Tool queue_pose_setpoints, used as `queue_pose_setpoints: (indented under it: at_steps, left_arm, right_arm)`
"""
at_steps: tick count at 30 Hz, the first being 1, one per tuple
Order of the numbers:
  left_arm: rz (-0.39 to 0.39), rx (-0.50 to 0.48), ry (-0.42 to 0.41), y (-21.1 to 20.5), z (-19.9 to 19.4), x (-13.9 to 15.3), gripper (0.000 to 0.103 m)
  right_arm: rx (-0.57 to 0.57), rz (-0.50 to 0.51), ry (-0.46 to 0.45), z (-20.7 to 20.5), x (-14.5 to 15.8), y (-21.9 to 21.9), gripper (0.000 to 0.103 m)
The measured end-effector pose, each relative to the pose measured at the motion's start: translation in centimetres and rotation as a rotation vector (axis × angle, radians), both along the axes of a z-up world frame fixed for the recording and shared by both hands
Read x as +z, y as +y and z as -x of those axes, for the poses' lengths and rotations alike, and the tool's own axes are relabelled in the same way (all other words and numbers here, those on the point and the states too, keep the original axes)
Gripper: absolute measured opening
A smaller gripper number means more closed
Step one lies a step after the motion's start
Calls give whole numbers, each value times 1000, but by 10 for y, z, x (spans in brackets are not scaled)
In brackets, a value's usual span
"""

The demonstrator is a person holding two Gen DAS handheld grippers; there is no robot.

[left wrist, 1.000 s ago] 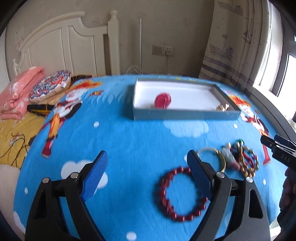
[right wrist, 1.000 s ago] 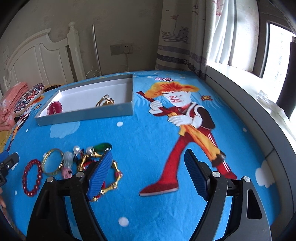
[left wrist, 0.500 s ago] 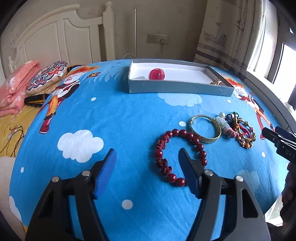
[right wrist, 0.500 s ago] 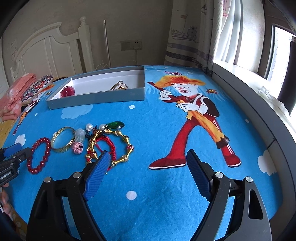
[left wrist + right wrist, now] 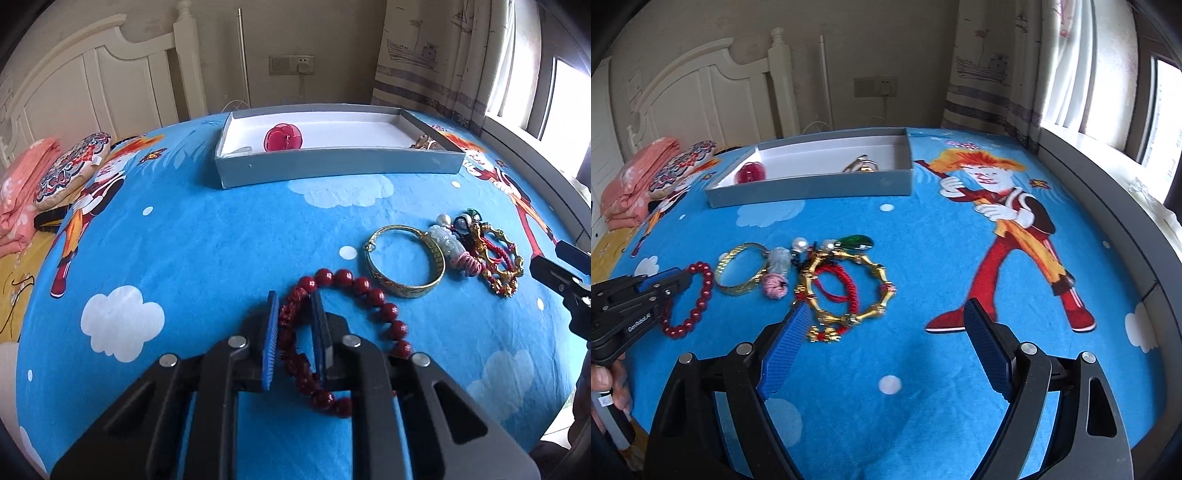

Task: Organize jewelry
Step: 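Grasp the red bead bracelet with the left tool while the right tool grasps the gold chain bracelet, then lift the bead bracelet into the tray with the left tool while the right tool places the gold chain there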

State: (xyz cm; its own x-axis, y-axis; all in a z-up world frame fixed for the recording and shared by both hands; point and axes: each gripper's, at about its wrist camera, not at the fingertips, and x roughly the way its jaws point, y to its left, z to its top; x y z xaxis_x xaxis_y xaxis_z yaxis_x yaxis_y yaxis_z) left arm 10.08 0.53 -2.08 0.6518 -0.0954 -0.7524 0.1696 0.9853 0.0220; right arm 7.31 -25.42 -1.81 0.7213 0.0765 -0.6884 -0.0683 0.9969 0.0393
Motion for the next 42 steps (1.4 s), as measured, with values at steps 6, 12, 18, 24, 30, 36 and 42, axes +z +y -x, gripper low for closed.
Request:
queue_pose_setpoints:
  at_steps: [6, 12, 18, 24, 30, 36, 42]
  left_arm:
    - [35, 2, 0, 3, 3, 0, 14]
    - [51, -1, -5, 5, 5, -1, 14]
    - [64, -2, -11, 6, 7, -2, 14]
    - [75, -4, -14, 7, 7, -2, 13]
    - [78, -1, -14, 8, 7, -2, 13]
    - [94, 4, -14, 8, 8, 1, 12]
    - [100, 4, -43, 6, 14, 13, 12]
  right_arm:
    - [53, -20, 15, -13, 0, 19, 61]
    - [93, -20, 31, -29, -2, 36, 37]
    - [114, 1, 54, -35, -9, 46, 26]
    - [125, 2, 65, -39, -15, 51, 14]
    - [127, -10, 49, -39, -12, 46, 11]
    - [97, -12, 14, -33, -1, 37, 11]
    - [71, -22, -7, -26, 10, 25, 11]
